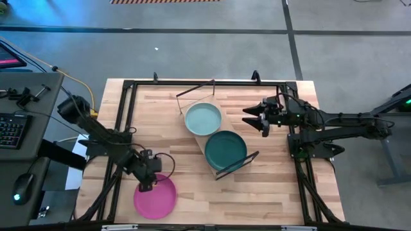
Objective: Place and stack plates onto a shelf
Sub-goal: Stack the pink plate on top of the dark green plate on the shelf
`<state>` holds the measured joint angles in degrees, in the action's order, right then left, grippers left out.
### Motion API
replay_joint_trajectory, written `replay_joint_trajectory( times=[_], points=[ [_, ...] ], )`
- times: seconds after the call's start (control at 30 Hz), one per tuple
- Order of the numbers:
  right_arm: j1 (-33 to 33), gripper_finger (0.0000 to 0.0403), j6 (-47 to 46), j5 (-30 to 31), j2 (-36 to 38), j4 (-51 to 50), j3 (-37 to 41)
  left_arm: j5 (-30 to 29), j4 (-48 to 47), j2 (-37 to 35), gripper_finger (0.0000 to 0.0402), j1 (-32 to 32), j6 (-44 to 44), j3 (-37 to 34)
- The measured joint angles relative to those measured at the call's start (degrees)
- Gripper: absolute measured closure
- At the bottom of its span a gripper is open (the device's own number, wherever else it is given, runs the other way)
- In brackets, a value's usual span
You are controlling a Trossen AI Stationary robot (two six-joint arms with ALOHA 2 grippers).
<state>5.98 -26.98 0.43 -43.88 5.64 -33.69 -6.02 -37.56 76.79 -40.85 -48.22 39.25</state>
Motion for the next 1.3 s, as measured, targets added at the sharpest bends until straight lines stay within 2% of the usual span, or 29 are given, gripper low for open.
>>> replay_joint_trajectory(
  times=[0.17, 0.43, 0.57, 0.77, 1.07, 1.3],
  points=[
    [0.00, 0.0149, 0.00, 0.01, 0.00, -1.23, 0.00, 3.21, 0.27, 2.94, 0.0241, -0.02, 3.79, 0.00],
    [0.00, 0.0149, -0.01, 0.00, 0.00, -3.02, 0.00, 4.28, 1.34, 7.80, 0.0243, 0.78, 2.71, -0.01],
    [0.00, 0.0149, 0.00, 0.00, 0.00, -3.33, 0.00, 5.92, 2.79, 7.86, 0.0274, 2.38, 1.98, -0.01],
    [0.00, 0.0149, 0.00, 0.00, 0.00, -3.53, 0.00, 7.48, 1.61, 3.63, 0.0387, 6.27, 2.72, 0.09],
    [0.02, 0.0149, 0.00, 0.00, 0.00, -4.31, 0.00, 4.80, -10.04, -7.79, 0.0397, 16.82, 6.45, 5.10],
    [0.00, 0.0149, 0.00, 0.00, 0.00, -5.31, 0.00, 5.57, -16.03, -12.39, 0.0400, 27.92, 9.61, 15.97]
  ],
)
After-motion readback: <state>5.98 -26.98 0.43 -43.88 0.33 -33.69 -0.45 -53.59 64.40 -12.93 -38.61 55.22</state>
